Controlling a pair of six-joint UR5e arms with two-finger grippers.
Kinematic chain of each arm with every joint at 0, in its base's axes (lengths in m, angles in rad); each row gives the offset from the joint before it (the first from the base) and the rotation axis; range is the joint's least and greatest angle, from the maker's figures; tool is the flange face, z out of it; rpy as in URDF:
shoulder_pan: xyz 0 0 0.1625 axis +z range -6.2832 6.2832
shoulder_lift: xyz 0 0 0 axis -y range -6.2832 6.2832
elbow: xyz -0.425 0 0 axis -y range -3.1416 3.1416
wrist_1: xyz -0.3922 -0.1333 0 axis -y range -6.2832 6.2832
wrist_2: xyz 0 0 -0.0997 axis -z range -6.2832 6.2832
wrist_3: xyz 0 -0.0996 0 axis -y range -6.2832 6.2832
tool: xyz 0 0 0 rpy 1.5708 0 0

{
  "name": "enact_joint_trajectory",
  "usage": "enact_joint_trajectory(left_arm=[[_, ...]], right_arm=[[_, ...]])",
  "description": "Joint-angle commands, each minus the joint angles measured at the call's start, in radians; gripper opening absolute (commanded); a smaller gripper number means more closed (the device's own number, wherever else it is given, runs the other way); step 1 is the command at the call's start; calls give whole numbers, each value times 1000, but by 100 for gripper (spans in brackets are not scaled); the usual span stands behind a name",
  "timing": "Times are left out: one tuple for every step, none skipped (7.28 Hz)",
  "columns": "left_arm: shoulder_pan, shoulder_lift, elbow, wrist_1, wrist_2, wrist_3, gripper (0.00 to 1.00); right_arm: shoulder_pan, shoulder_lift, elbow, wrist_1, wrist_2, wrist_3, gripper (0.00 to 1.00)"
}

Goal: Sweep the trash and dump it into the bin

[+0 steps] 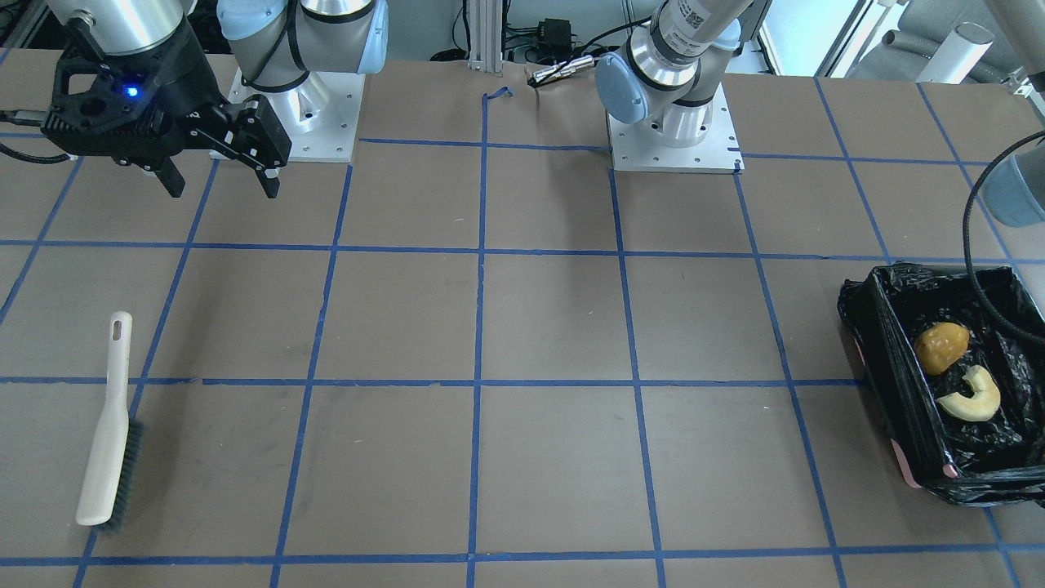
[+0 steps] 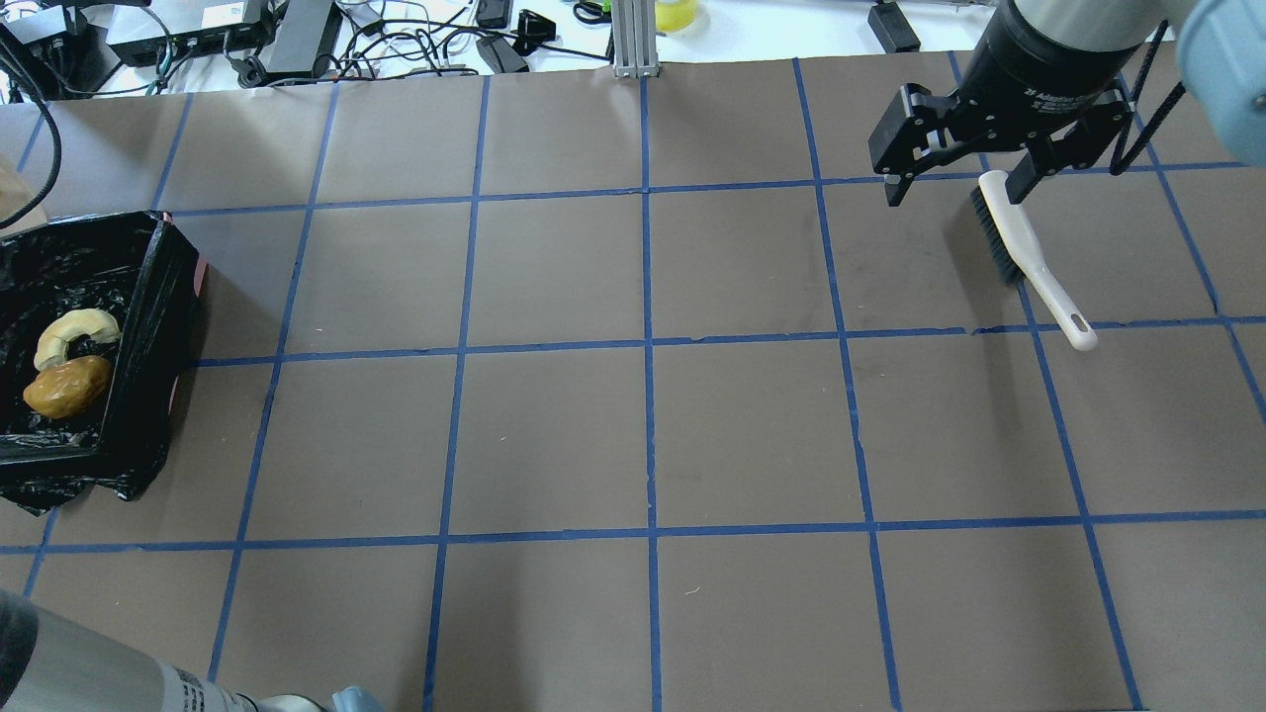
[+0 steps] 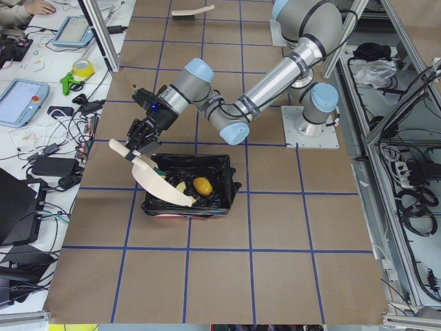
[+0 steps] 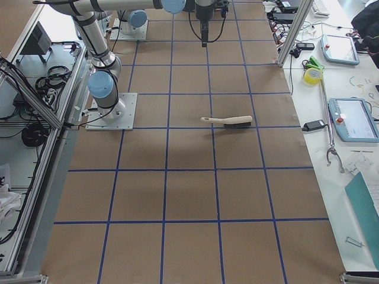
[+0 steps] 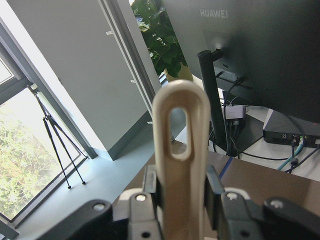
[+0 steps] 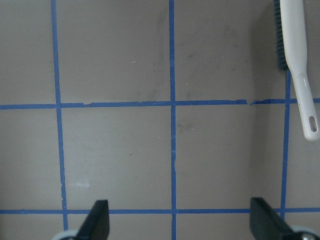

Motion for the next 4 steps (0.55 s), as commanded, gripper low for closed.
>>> enact_joint_trajectory(left_arm=[[-15,6,-37,90,1,39,0],[-23,9,-45,128,0,66,0],[-26,1,-48,166,0,74,0],[-29,10,-53,191,0,73,0]], right_arm=[[-2,0,-2,1,-1,-3,100],[-2,0,0,1,-1,-3,100],[-2,0,0,1,1,-3,100],[-2,-5,1,3,-1,-3,100]])
